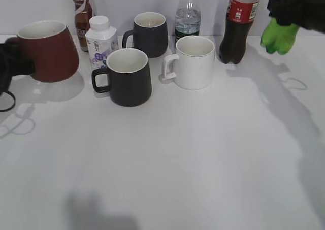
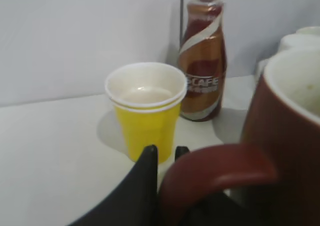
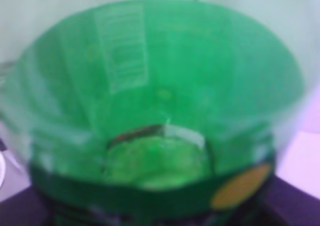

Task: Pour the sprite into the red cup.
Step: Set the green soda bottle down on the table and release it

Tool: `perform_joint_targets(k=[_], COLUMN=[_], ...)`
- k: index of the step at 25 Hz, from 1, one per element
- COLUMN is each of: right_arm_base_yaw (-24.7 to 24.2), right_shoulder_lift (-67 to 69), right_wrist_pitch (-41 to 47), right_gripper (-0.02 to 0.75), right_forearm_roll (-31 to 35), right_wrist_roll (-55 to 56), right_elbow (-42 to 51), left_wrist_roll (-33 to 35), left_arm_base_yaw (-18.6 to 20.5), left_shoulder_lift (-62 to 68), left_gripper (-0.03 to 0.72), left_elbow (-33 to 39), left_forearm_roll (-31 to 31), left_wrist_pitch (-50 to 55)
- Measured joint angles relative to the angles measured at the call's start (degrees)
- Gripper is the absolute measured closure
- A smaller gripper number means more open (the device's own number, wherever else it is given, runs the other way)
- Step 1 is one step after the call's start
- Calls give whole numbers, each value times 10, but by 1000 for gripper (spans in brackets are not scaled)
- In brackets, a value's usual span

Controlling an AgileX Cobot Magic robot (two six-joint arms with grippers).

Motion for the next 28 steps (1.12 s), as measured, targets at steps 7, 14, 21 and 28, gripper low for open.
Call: perform_joint_targets(k=[7,14,21,28], right_arm_base_yaw=[-1,-1,-1,0], right_shoulder_lift=[67,90,90,90], right_wrist_pitch=[-69,-105,-108,-110], right_gripper=[301,301,301,307], right_forearm_roll=[-33,-53,-81,-122], right_wrist_roll=[-2,-3,-3,-2], right_elbow=[1,1,1,2], left_wrist_roll=[70,85,108,108], left_arm_base_yaw=[0,0,0,-1], left_shoulder_lift=[98,178,227,231], left_gripper=[614,614,614,615], left_elbow=[-2,-28,-63,-66], left_forearm_roll=[-87,-104,-103,-80], left_wrist_pitch=[-120,-164,-194,-198])
